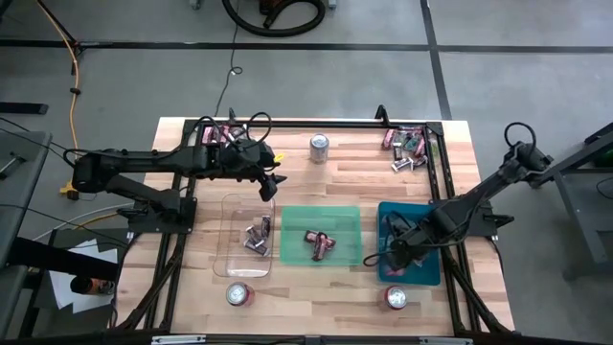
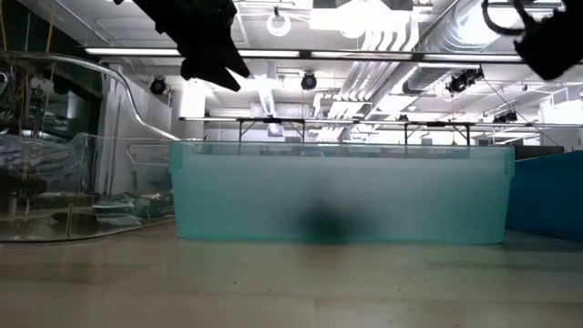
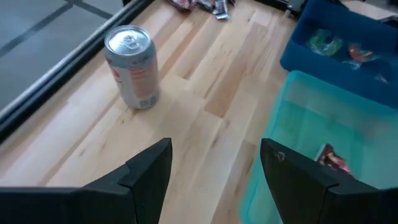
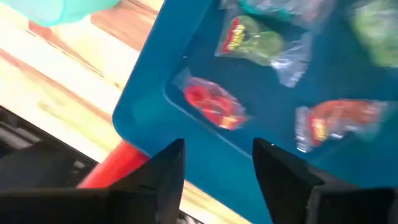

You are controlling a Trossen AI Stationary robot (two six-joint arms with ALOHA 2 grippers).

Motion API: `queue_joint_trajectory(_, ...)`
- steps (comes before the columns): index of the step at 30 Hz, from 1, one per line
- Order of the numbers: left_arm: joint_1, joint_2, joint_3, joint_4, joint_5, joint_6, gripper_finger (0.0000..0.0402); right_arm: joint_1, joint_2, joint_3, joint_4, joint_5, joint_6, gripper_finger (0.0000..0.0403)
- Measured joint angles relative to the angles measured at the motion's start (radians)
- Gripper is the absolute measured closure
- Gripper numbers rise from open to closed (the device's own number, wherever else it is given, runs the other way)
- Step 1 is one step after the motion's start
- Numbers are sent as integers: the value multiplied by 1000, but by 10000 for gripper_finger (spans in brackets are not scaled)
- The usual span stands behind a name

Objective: Organize candy in baskets
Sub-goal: Put the green gummy into the blue bin

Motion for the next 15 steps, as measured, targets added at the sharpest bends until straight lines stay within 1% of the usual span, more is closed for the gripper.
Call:
queue_joint_trajectory(3,0,0,0,-5,-31,15,169,0,0,78,-134,44,-31,209)
queue_joint_trajectory(6,3,0,0,-6,-55,15,169,0,0,144,-228,148,-42,206)
queue_joint_trajectory(9,3,0,0,-6,-58,15,169,-5,-1,182,-242,281,-40,206)
queue_joint_trajectory(11,3,0,0,-6,-63,15,169,-13,-1,192,-229,352,-40,206)
queue_joint_trajectory(13,3,0,0,-6,-64,15,169,-28,-1,190,-207,391,-40,206)
queue_joint_trajectory(15,3,0,0,-7,-76,15,169,-44,-1,188,-197,396,-41,206)
